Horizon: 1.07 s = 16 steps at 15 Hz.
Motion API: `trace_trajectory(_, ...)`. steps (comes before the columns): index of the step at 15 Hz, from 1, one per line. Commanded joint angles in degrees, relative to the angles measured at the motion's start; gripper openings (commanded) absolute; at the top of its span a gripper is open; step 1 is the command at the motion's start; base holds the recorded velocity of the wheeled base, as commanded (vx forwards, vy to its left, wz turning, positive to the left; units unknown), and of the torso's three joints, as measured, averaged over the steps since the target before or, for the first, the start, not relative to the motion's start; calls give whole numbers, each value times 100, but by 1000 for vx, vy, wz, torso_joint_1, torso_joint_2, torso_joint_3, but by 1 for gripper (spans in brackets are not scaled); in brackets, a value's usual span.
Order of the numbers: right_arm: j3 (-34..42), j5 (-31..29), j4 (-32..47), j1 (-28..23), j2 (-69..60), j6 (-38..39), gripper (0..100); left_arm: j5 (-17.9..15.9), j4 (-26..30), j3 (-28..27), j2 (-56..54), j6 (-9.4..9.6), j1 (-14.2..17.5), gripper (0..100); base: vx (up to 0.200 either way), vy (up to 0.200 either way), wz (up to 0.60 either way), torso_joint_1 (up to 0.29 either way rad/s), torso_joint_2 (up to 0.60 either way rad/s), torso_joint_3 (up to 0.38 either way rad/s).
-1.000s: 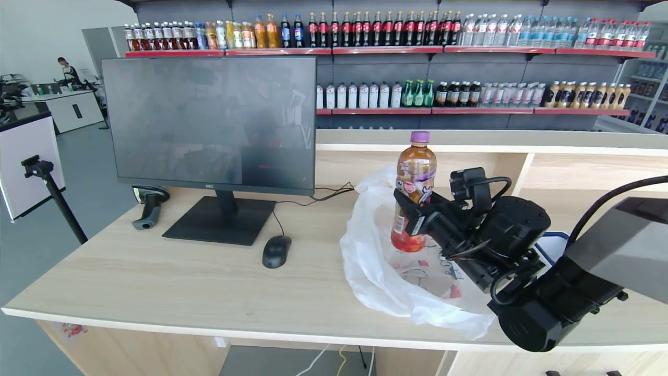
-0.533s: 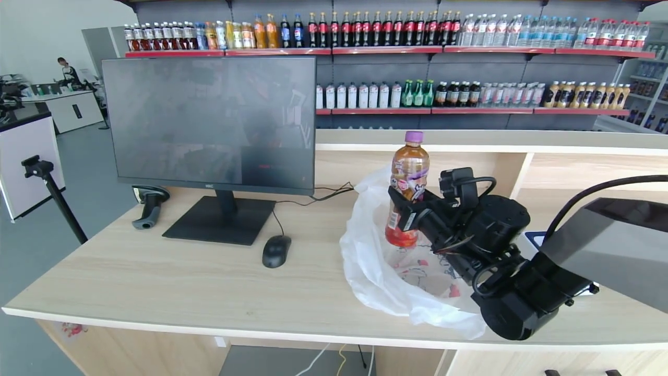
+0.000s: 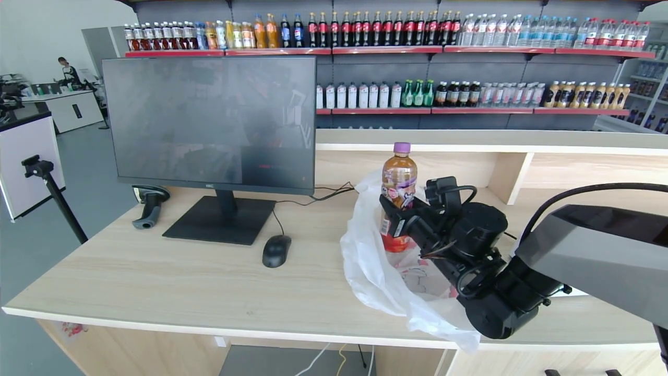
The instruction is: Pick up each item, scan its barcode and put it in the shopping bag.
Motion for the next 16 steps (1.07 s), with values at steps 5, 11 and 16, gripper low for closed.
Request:
trace_trajectory(5,271,-2,-8,8,81,11,0,1,-1,0,-2,9,0,100,0,0,0,0,0,0)
trace_trajectory(11,605,-2,-8,8,-16,2,0,1,-1,0,-2,0,0,100,0,0,0,0,0,0)
trace_trajectory(16,824,-2,-8,16,-59,46,0,1,-1,0,-2,0,0,100,0,0,0,0,0,0)
